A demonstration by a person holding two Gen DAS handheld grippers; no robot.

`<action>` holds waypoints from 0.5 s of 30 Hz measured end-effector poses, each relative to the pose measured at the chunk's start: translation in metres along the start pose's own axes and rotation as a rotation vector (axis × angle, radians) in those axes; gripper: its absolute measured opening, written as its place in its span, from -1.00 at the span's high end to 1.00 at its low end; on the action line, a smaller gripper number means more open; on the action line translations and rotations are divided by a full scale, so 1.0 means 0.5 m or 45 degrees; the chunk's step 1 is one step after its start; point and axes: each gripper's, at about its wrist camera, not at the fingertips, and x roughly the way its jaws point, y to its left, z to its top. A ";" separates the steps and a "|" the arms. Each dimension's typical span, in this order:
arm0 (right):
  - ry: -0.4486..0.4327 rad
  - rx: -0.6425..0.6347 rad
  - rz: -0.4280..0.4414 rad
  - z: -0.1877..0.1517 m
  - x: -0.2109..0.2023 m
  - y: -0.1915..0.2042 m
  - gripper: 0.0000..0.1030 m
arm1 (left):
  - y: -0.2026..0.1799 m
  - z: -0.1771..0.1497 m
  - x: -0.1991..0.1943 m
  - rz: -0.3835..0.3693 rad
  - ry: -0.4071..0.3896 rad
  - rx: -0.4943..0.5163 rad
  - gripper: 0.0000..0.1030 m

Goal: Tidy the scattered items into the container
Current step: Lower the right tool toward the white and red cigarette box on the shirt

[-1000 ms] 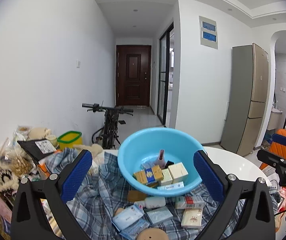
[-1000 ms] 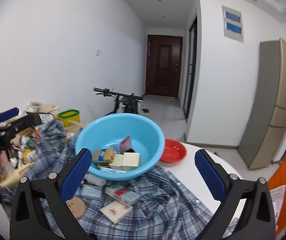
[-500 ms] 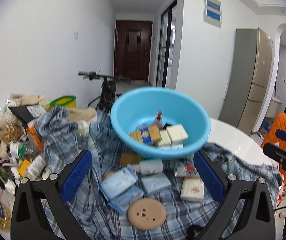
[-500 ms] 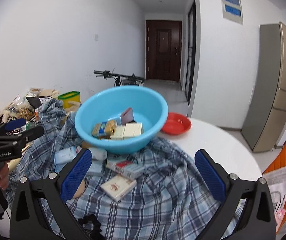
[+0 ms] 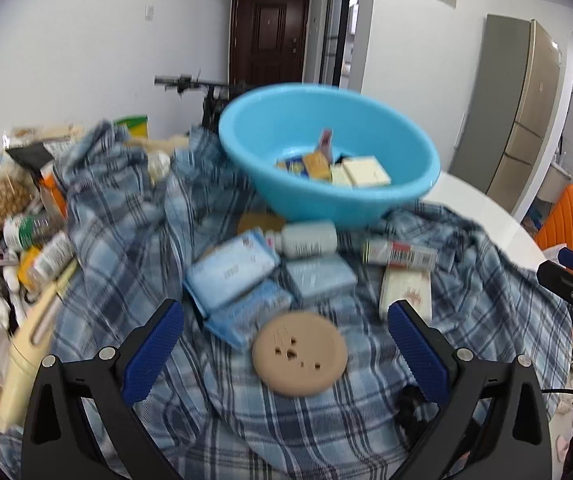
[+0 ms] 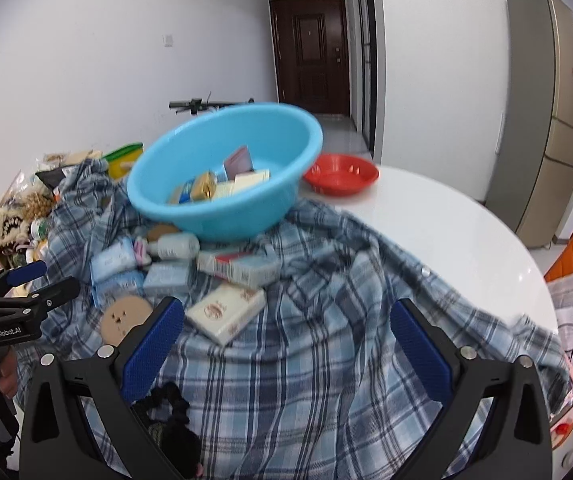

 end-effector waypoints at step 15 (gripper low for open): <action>0.089 0.001 0.010 -0.041 0.022 -0.004 -0.99 | 0.017 -0.064 0.043 0.017 0.146 -0.036 -1.00</action>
